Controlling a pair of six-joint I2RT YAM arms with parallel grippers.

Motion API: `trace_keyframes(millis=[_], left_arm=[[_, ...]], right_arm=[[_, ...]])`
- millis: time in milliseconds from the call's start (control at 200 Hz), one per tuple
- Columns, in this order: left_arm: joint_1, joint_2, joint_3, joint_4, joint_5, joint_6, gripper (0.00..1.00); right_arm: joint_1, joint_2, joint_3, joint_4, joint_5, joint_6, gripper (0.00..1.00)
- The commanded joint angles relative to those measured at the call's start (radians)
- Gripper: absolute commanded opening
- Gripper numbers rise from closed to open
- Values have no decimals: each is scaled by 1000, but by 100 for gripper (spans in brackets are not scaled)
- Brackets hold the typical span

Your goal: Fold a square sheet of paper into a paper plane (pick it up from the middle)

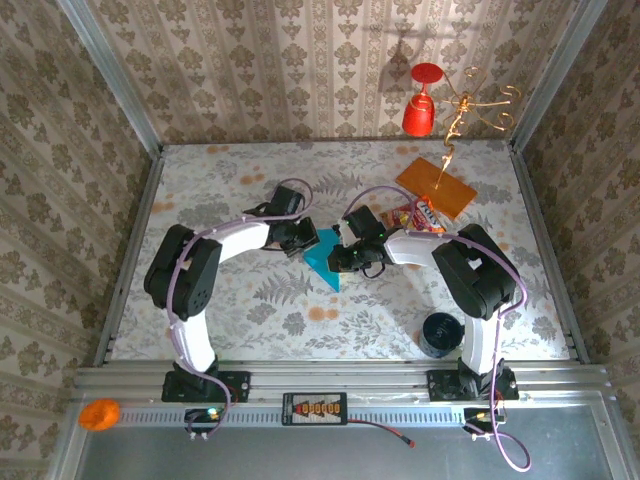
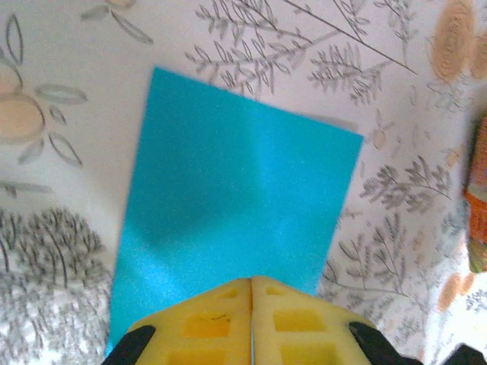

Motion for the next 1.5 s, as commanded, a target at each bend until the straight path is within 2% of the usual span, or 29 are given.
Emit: trace_keyframes(millis=[0, 585, 1495], left_arm=[[13, 54, 59, -105, 11, 104, 9], [14, 179, 159, -255, 31, 197, 7], [8, 203, 173, -262, 52, 220, 5]], right_arm=[[-6, -29, 8, -17, 10, -14, 10], [-6, -33, 15, -10, 66, -33, 9], [-6, 16, 26, -16, 85, -39, 9]])
